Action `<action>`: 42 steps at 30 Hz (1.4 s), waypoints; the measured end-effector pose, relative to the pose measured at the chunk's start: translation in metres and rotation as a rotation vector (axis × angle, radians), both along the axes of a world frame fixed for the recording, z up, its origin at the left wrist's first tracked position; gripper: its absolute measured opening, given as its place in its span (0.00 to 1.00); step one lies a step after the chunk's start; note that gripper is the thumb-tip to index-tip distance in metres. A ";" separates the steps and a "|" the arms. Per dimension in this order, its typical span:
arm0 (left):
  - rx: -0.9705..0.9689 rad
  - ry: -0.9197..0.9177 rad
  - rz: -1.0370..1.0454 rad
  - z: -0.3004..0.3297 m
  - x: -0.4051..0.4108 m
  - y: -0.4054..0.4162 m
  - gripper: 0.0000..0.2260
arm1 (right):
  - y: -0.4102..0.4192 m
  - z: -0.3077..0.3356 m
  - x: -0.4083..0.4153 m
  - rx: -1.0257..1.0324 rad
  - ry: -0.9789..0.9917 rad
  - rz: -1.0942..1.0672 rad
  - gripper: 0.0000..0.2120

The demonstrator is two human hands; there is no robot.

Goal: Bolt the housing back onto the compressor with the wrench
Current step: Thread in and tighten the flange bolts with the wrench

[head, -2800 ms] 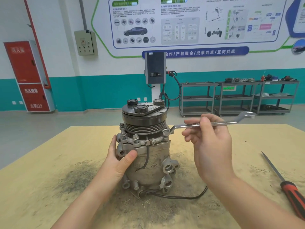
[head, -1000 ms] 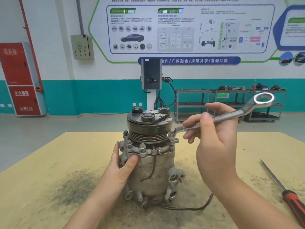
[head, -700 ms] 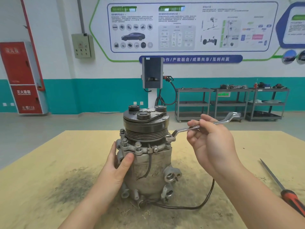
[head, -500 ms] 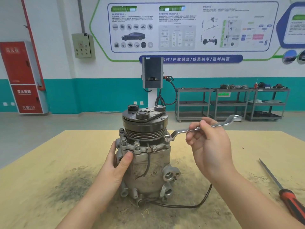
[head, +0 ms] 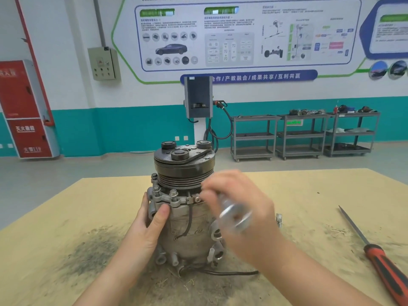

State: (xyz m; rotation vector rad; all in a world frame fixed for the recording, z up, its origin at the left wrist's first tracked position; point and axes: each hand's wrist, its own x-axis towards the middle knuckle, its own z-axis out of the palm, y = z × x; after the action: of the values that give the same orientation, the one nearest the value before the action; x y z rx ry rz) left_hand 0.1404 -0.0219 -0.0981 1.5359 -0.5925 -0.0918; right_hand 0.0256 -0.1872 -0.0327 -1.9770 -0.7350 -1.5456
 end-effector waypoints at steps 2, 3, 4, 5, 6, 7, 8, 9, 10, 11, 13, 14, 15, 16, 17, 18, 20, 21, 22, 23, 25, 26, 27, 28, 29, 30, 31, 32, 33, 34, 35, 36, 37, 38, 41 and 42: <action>0.013 0.006 0.020 0.001 -0.001 0.000 0.53 | -0.001 0.012 -0.005 0.325 0.077 0.113 0.07; 0.016 0.012 0.026 0.001 -0.002 0.000 0.55 | -0.002 0.016 -0.007 0.523 0.124 0.181 0.07; 0.020 0.013 0.027 0.001 -0.002 0.000 0.56 | -0.003 0.020 -0.008 0.705 0.169 0.249 0.08; 0.022 0.014 0.026 0.001 -0.002 -0.001 0.57 | -0.007 0.022 -0.007 0.857 0.213 0.312 0.08; 0.021 0.016 0.024 0.001 -0.002 -0.001 0.57 | -0.010 0.023 -0.006 0.967 0.254 0.361 0.09; 0.019 0.018 0.023 0.001 -0.003 -0.001 0.57 | -0.014 0.024 -0.006 1.044 0.293 0.397 0.10; 0.018 0.018 0.025 0.001 -0.003 -0.001 0.55 | -0.018 0.026 -0.005 1.103 0.325 0.429 0.11; 0.020 0.016 0.026 0.002 -0.003 0.000 0.54 | -0.021 0.027 -0.004 1.152 0.345 0.459 0.12; 0.027 0.012 0.020 0.002 -0.003 0.000 0.54 | -0.023 0.028 -0.003 1.193 0.359 0.490 0.12; 0.037 0.009 0.013 0.002 -0.003 0.000 0.56 | -0.024 0.028 -0.002 1.227 0.372 0.519 0.11; 0.046 0.005 0.007 0.003 -0.003 0.000 0.57 | -0.027 0.027 -0.001 1.288 0.401 0.570 0.11; 0.046 0.005 0.007 0.003 -0.004 0.000 0.57 | -0.029 0.026 0.001 1.313 0.415 0.588 0.11; 0.047 0.005 0.009 0.003 -0.004 0.000 0.57 | -0.030 0.026 0.002 1.328 0.426 0.600 0.10; 0.048 0.003 0.009 0.003 -0.004 0.000 0.57 | -0.031 0.026 0.002 1.333 0.429 0.606 0.10; 0.049 -0.001 0.009 0.003 -0.004 -0.001 0.57 | -0.032 0.024 0.004 1.326 0.423 0.604 0.11; 0.050 -0.004 0.011 0.003 -0.004 -0.001 0.57 | -0.031 0.022 0.005 1.301 0.407 0.593 0.11; 0.055 -0.004 0.017 0.002 -0.004 -0.001 0.57 | -0.026 0.012 0.006 1.180 0.323 0.513 0.13; 0.057 -0.002 0.020 0.002 -0.004 -0.001 0.57 | -0.021 0.006 0.007 1.080 0.244 0.445 0.13; 0.053 -0.001 0.022 0.000 -0.004 -0.002 0.57 | -0.016 -0.001 0.007 0.955 0.150 0.374 0.13; 0.042 -0.003 0.024 -0.001 -0.004 -0.002 0.56 | -0.012 -0.007 0.007 0.805 0.061 0.310 0.12; 0.025 -0.010 0.031 -0.002 -0.005 -0.004 0.55 | -0.003 -0.016 0.005 0.436 -0.038 0.174 0.11; 0.024 -0.018 0.036 -0.001 -0.005 -0.004 0.54 | 0.000 -0.018 0.004 0.242 -0.047 0.074 0.12; 0.023 -0.029 0.043 -0.001 -0.005 -0.005 0.54 | 0.003 -0.019 0.004 0.073 -0.051 -0.032 0.14; 0.018 -0.041 0.050 0.000 -0.006 -0.005 0.54 | 0.006 -0.019 0.003 -0.038 -0.048 -0.110 0.16; 0.011 -0.048 0.052 0.000 -0.006 -0.006 0.53 | 0.007 -0.016 0.002 -0.081 -0.043 -0.141 0.16; 0.004 -0.050 0.045 0.001 -0.007 -0.006 0.52 | 0.009 -0.011 0.000 -0.061 -0.035 -0.129 0.15; 0.000 -0.046 0.034 0.002 -0.009 -0.006 0.49 | 0.010 -0.005 -0.002 0.025 -0.019 -0.082 0.12; -0.004 -0.039 0.025 0.003 -0.011 -0.007 0.45 | 0.009 0.002 -0.005 0.173 0.016 -0.009 0.09; -0.010 -0.028 0.021 0.003 -0.012 -0.008 0.39 | 0.007 0.010 -0.008 0.360 0.065 0.073 0.07; -0.016 -0.014 0.023 0.003 -0.013 -0.009 0.33 | 0.004 0.016 -0.010 0.559 0.110 0.148 0.06; -0.023 0.001 0.025 0.003 -0.014 -0.009 0.29 | 0.000 0.022 -0.012 0.745 0.155 0.218 0.07; -0.027 0.015 0.023 0.003 -0.015 -0.010 0.28 | -0.005 0.027 -0.011 0.900 0.206 0.282 0.07; -0.024 0.022 0.017 0.004 -0.016 -0.010 0.29 | -0.010 0.029 -0.010 1.020 0.262 0.337 0.08; -0.020 0.023 0.012 0.004 -0.016 -0.010 0.30 | -0.015 0.029 -0.007 1.114 0.316 0.385 0.09; -0.017 0.014 0.019 0.004 -0.015 -0.010 0.32 | -0.023 0.026 0.001 1.305 0.427 0.526 0.09; -0.012 0.013 0.020 0.004 -0.014 -0.010 0.31 | -0.027 0.025 0.003 1.332 0.458 0.565 0.09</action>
State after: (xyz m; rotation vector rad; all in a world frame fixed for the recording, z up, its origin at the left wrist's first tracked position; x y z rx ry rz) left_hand 0.1262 -0.0319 -0.0945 1.5287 -0.5661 -0.0831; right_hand 0.0286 -0.2138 -0.0074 -0.8931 0.0311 -0.7625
